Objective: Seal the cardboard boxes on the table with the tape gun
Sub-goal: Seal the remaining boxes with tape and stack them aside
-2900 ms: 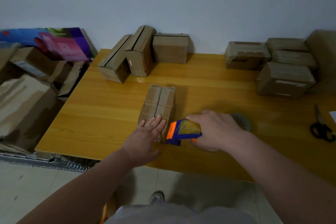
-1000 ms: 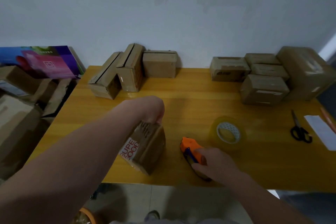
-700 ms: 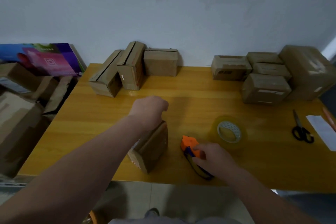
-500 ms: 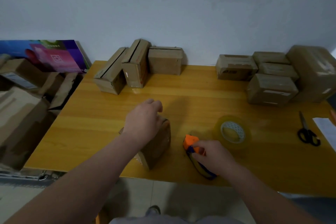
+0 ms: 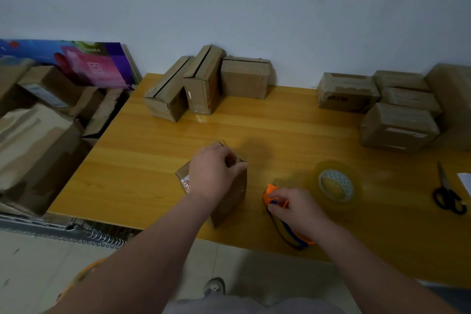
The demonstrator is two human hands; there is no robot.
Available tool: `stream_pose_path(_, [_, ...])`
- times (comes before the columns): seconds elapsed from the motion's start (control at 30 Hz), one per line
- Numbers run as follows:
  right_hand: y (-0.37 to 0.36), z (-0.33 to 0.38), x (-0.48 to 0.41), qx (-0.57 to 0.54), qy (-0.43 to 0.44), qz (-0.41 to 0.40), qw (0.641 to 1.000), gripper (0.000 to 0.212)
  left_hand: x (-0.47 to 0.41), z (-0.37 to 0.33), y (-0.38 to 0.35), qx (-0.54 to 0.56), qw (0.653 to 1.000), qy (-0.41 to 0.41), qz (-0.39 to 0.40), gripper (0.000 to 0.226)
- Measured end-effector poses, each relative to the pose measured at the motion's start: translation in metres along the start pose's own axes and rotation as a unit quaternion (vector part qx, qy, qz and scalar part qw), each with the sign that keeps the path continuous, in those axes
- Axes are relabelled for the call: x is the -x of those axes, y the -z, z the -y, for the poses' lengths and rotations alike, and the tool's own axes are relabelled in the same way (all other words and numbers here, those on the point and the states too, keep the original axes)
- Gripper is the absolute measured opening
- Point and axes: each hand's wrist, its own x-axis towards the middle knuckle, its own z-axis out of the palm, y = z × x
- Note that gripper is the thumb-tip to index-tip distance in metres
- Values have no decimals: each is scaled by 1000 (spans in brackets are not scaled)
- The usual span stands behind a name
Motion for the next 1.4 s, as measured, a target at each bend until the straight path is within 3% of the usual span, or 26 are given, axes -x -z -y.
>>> stream_pose_path(0.17, [1,8,-5,-55,17,-15,998,28,-3,4,-2,54,998,13,11,18])
stream_pose_path(0.4, [10,41,-22,-144,47,-52,987,36,-4,4,-4,39,999,10,-9,12])
stream_pose_path(0.6, [14,71,-35,-227,11,-70,971,43,-2,3,-2,40,999,8,-18,9])
stream_pose_path(0.7, [12,81,-40,-226,-1,-82,971,35,-1,4,5,50,999,10,-1,12])
stream_pose_path(0.9, [12,87,-44,-142,-6,-121,982,15,-4,28,22,-3,996,48,-81,36])
stream_pose_path(1.03, [12,92,-37,-14,13,-163,987,22,-19,46,28,43,994,97,36,68])
stream_pose_path(1.1, [11,96,-31,77,61,-235,967,8,-24,50,28,62,990,84,92,69])
stream_pose_path(1.13, [9,98,-29,118,106,-268,950,9,-24,52,28,68,989,73,110,67])
stream_pose_path(1.17, [7,101,-26,152,145,-280,937,23,-24,53,28,72,988,60,122,64])
stream_pose_path(1.23, [4,102,-26,209,215,-270,915,40,-22,55,28,82,987,37,136,58])
stream_pose_path(1.33, [8,106,-25,208,223,-154,940,36,-18,58,25,105,984,12,144,50])
stream_pose_path(1.4, [12,103,-26,197,201,-126,951,42,-16,60,23,124,982,-3,146,48])
